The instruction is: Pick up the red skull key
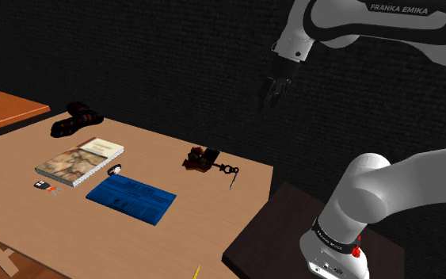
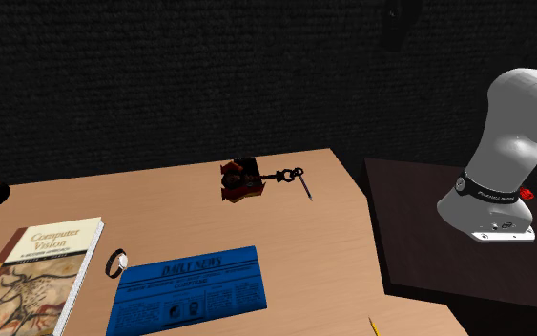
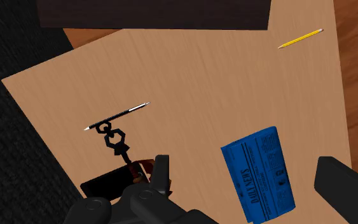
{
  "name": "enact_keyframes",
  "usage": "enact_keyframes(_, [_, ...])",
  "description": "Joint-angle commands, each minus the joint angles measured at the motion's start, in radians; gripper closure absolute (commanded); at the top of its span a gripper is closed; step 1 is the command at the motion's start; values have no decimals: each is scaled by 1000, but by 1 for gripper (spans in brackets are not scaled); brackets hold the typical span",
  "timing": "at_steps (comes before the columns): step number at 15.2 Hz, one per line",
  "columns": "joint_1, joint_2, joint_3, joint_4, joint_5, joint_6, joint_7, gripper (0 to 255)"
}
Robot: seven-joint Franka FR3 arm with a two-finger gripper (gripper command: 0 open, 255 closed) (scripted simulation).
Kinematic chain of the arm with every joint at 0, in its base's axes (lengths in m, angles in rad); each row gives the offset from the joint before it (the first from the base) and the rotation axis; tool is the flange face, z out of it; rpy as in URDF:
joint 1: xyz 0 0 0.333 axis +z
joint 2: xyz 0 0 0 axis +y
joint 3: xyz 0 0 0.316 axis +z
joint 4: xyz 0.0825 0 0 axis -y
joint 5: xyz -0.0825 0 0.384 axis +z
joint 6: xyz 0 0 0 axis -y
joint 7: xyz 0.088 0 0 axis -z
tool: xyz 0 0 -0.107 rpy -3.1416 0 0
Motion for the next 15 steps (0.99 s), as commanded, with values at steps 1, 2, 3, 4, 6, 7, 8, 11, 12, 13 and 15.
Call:
enact_keyframes(1, [0,0,0,0,0,0,0,0])
enact_keyframes(2, [0,24,-4,-11,-2,32,-10,0])
enact_keyframes(3, [0,49,-9,-21,-3,64,-19,0])
enact_keyframes(4, [0,75,-13,-29,-4,96,-29,0])
enact_keyframes(6, [0,131,-22,-42,-5,159,-49,0])
enact_keyframes(7, [1,161,-27,-46,-6,191,-58,0])
enact_keyframes(8, [1,192,-31,-49,-5,222,-68,0])
enact_keyframes(11, [4,291,-45,-48,-2,313,-98,0])
enact_keyframes(12, [5,326,-50,-45,0,342,-109,0])
enact_keyframes(13, [7,362,-55,-41,3,370,-119,0])
enact_keyframes(15, [10,435,-64,-28,10,425,-141,0])
